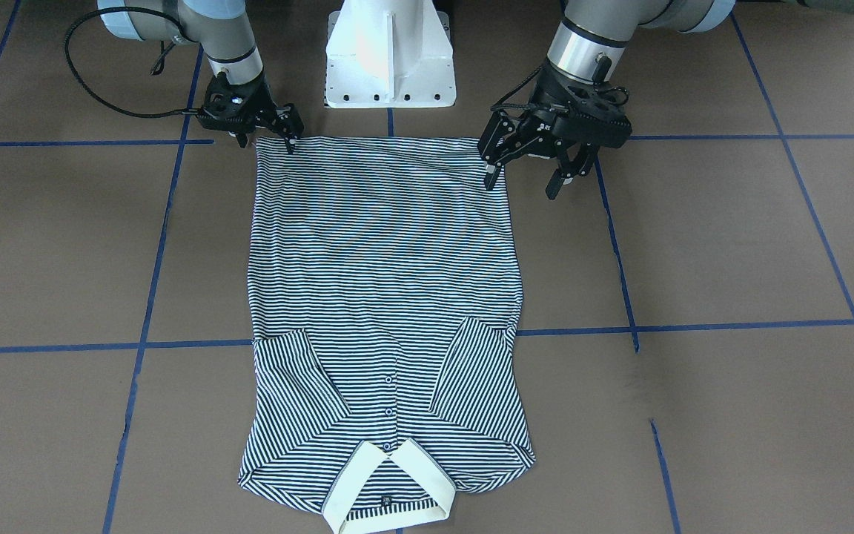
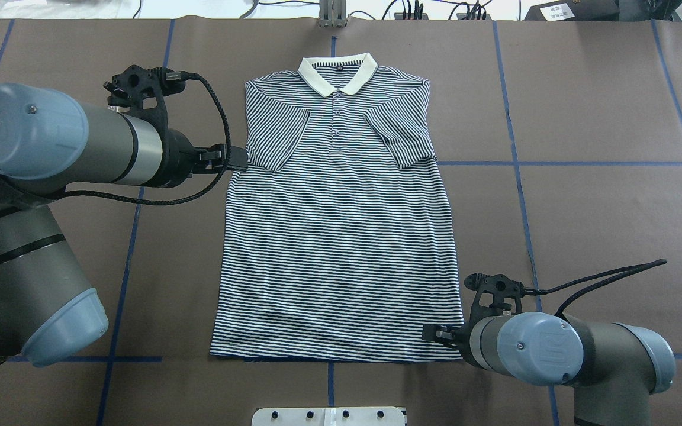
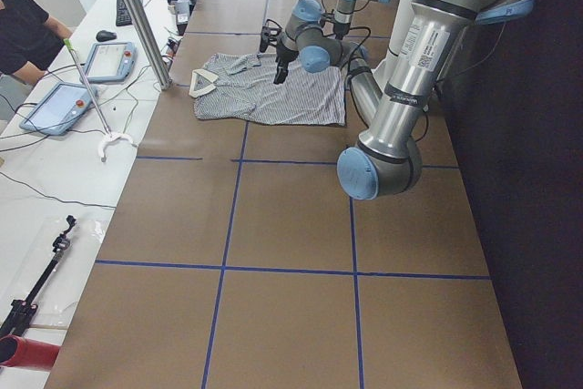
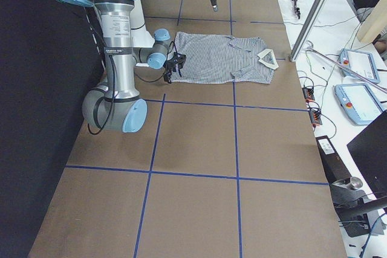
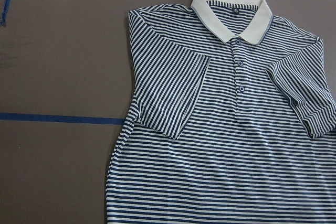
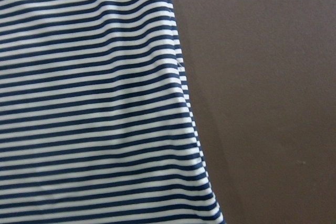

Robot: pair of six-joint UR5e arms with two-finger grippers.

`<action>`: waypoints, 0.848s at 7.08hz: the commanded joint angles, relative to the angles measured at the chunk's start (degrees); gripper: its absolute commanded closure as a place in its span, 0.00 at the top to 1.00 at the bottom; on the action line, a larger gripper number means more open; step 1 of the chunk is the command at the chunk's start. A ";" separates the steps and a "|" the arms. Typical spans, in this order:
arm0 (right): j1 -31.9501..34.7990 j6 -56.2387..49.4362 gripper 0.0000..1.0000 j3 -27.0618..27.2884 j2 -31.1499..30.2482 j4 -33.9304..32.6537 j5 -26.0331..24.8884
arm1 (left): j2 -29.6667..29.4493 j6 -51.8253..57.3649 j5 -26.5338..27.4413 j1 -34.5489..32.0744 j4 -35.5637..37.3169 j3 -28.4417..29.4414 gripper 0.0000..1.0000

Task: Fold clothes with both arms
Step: 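Move both grippers to the shirt hem corners nearest the robot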

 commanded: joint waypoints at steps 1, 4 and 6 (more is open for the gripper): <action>-0.04 -0.01 0.99 -0.22 -0.18 -0.58 0.44 | 0.02 0.15 -0.04 0.01 0.09 -0.40 1.00; 0.05 -0.01 0.37 -0.13 -0.18 -0.58 2.20 | 0.02 0.16 -0.13 -0.08 0.09 -0.84 1.00; 0.14 -0.01 0.00 0.22 -0.18 -0.67 2.73 | 0.02 0.24 -0.13 0.01 0.09 -0.84 1.00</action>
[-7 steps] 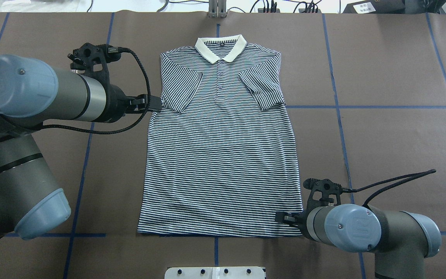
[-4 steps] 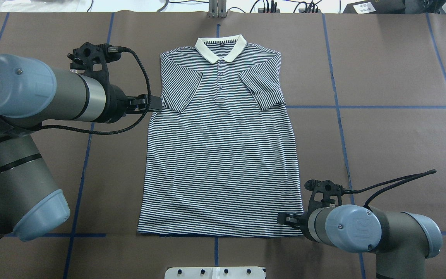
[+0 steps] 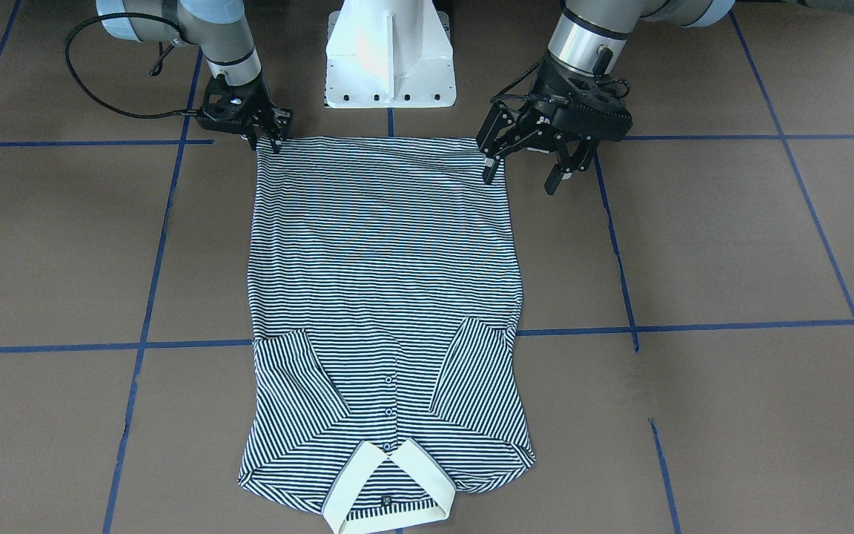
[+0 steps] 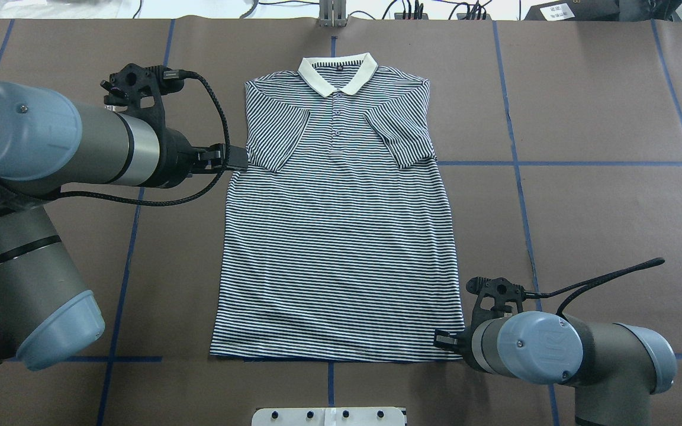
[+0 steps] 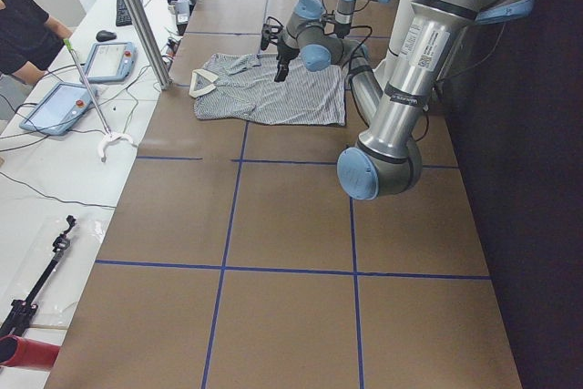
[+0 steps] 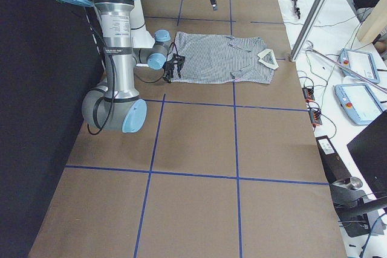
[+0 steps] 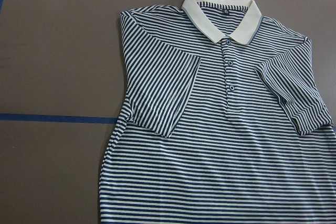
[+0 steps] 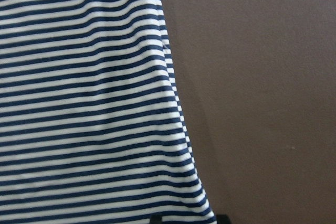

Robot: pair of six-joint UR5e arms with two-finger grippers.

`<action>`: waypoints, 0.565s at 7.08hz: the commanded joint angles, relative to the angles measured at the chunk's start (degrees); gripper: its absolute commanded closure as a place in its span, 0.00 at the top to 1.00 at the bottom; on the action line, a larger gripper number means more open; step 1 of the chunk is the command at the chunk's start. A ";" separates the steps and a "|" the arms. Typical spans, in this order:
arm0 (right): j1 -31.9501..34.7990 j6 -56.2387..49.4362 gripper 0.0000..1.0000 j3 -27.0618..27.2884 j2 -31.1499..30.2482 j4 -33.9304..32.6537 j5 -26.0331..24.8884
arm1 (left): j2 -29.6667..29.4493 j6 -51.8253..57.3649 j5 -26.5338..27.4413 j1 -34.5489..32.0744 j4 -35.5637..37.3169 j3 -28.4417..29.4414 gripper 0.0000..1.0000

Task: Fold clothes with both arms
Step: 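Move both grippers to the shirt hem corners nearest the robot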

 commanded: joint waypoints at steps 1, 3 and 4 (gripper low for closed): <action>0.07 -0.01 0.00 0.27 0.00 -0.03 0.29 | -0.04 0.03 0.00 -0.07 0.00 -0.04 1.00; 0.59 -0.01 0.00 1.14 -0.09 -0.03 1.16 | 0.14 -0.06 0.00 0.02 0.18 0.57 1.00; 1.29 -0.01 0.00 3.15 -0.44 -0.03 1.52 | 1.01 -2.41 -0.52 0.46 0.61 1.36 1.00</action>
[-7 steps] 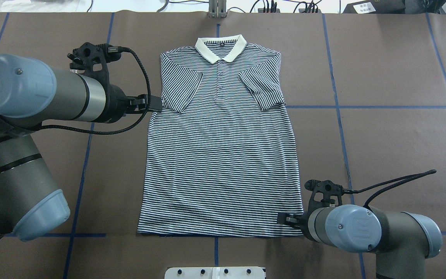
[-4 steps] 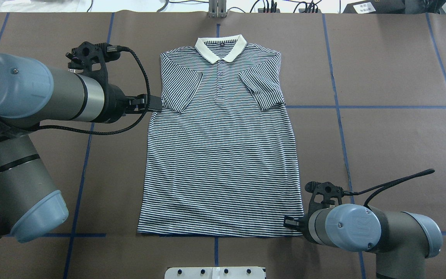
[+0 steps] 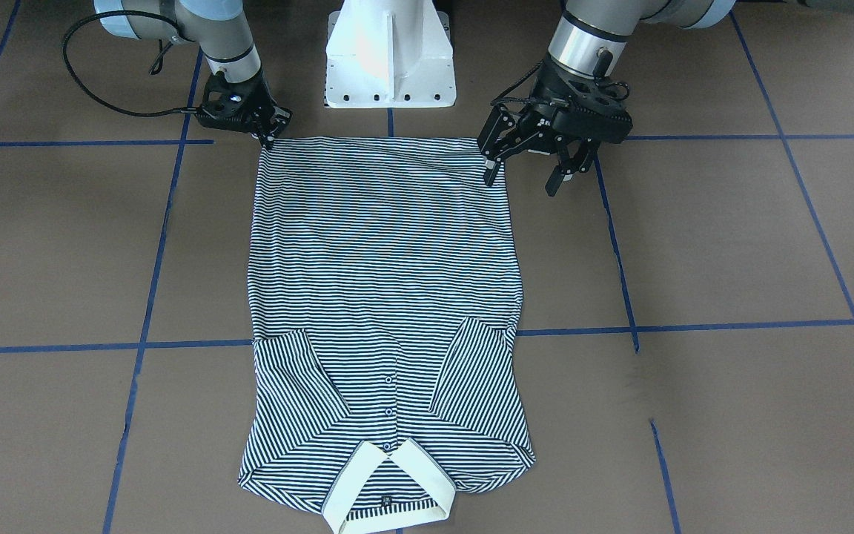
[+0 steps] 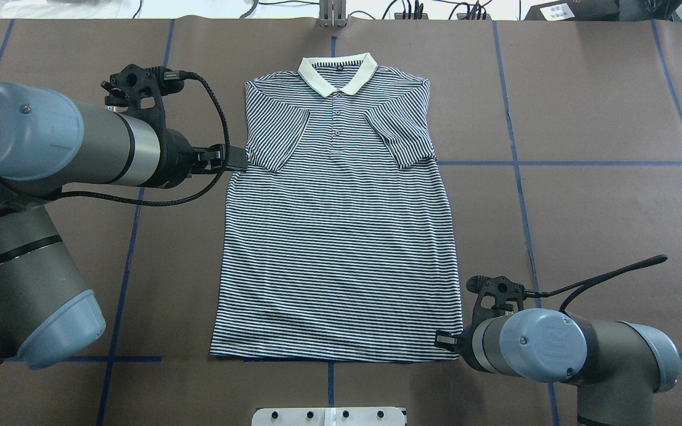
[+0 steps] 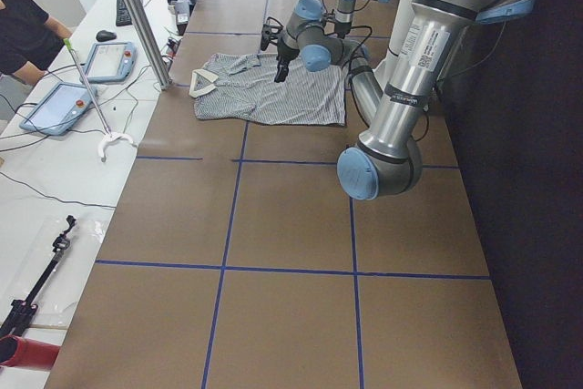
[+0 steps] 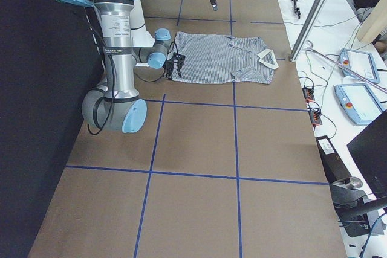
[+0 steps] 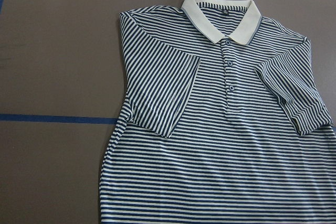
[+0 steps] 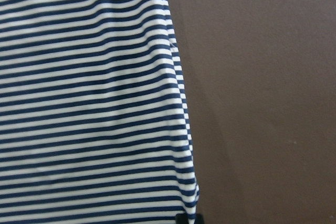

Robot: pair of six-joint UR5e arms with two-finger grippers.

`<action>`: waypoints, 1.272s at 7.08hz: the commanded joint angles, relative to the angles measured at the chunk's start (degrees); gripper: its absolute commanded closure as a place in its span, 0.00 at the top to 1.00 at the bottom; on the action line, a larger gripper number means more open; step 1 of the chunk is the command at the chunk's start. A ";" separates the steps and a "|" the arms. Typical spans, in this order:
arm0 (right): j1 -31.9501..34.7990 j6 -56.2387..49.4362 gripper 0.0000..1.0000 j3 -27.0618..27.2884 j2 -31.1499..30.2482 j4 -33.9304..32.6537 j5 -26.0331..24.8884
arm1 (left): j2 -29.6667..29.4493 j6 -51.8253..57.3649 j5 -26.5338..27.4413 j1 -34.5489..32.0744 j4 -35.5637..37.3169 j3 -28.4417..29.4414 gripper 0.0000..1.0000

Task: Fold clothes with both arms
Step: 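Move both grippers to the shirt hem corners nearest the robot, then grasp the hem corners with both grippers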

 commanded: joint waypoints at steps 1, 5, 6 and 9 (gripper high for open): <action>1.74 0.00 0.00 3.46 -0.42 0.00 0.75 | 4.01 -10.00 -1.64 3.98 0.12 0.08 1.00; 6.14 -0.09 0.00 5.23 -0.24 0.17 4.62 | 10.37 -37.21 12.56 25.78 3.17 0.24 1.00; 6.15 -0.17 0.00 5.23 -0.16 0.17 4.88 | 9.93 -40.72 13.11 28.16 5.46 0.33 0.99; 6.50 -0.18 0.00 6.02 -0.07 0.17 4.88 | 9.67 -41.11 13.20 29.42 7.24 1.12 0.95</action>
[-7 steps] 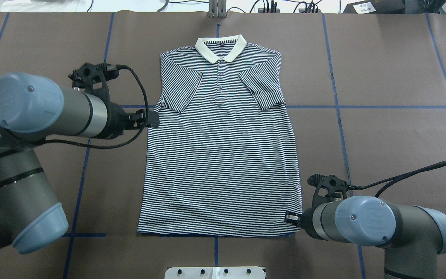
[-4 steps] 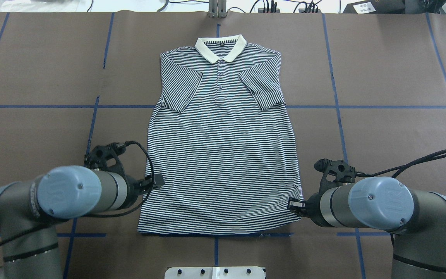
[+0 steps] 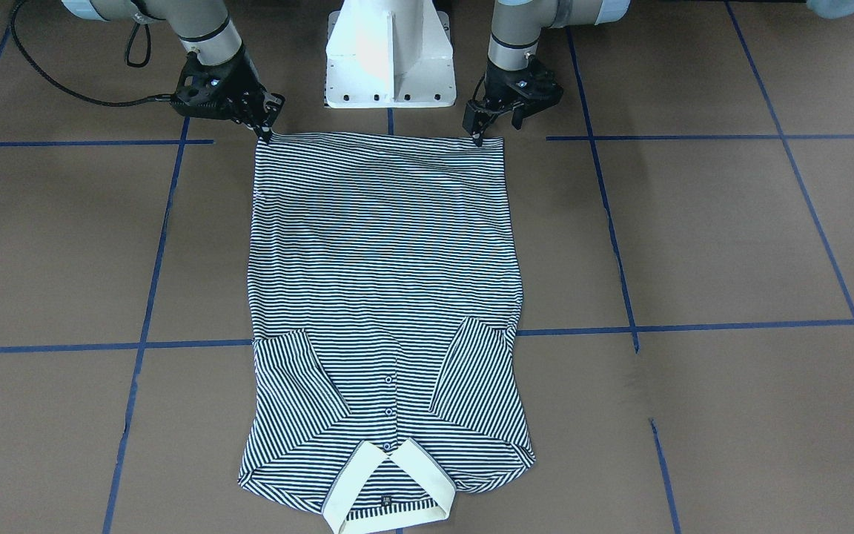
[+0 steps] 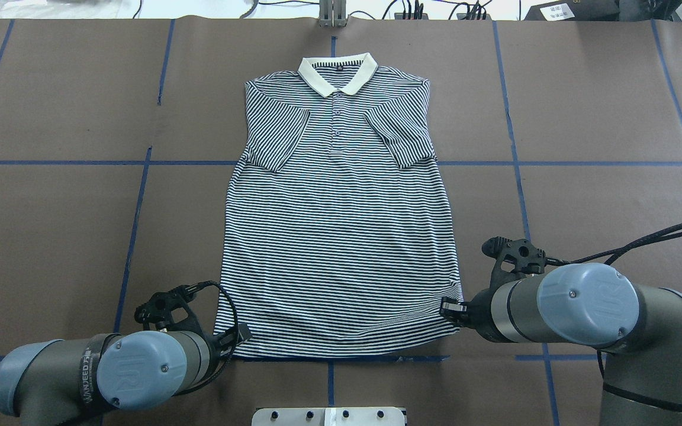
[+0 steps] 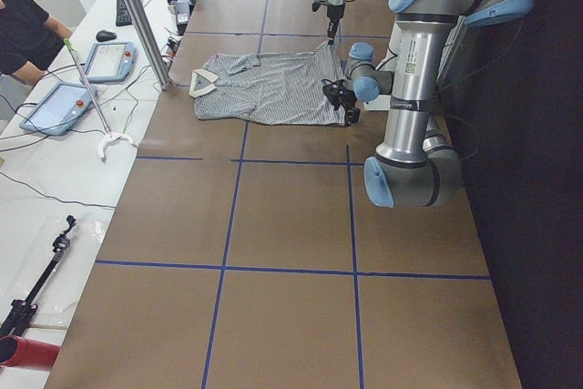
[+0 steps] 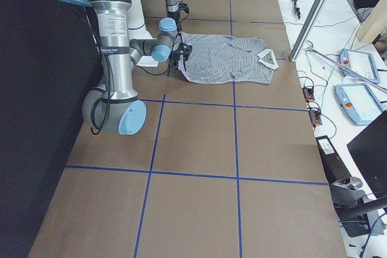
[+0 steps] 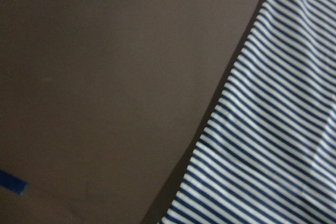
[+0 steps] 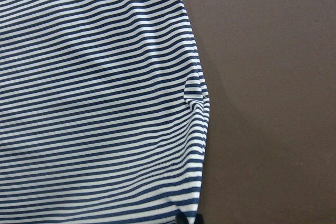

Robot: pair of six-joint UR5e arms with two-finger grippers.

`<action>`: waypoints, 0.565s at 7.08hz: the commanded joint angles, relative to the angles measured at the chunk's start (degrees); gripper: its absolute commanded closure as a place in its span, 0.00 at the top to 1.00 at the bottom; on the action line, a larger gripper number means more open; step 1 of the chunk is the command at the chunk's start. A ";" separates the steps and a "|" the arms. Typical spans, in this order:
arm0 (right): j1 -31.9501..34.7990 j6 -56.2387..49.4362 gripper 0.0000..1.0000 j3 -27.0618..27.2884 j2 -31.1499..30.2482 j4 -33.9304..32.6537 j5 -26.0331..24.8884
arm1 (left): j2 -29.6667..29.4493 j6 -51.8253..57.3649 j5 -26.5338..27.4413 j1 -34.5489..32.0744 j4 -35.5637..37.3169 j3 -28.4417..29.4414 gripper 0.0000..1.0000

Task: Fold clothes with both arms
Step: 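Grasp the hem corners with both grippers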

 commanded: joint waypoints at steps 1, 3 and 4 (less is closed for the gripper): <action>0.14 0.00 0.00 0.39 0.11 0.00 0.02 | -0.06 0.17 0.22 -0.04 0.97 0.74 0.94; 0.14 0.00 0.00 0.39 0.02 0.00 0.02 | -0.14 0.44 0.31 -0.39 2.29 0.92 0.94; 0.14 0.00 0.00 0.30 0.02 0.00 0.02 | -0.14 0.53 1.61 -0.13 2.47 1.00 0.94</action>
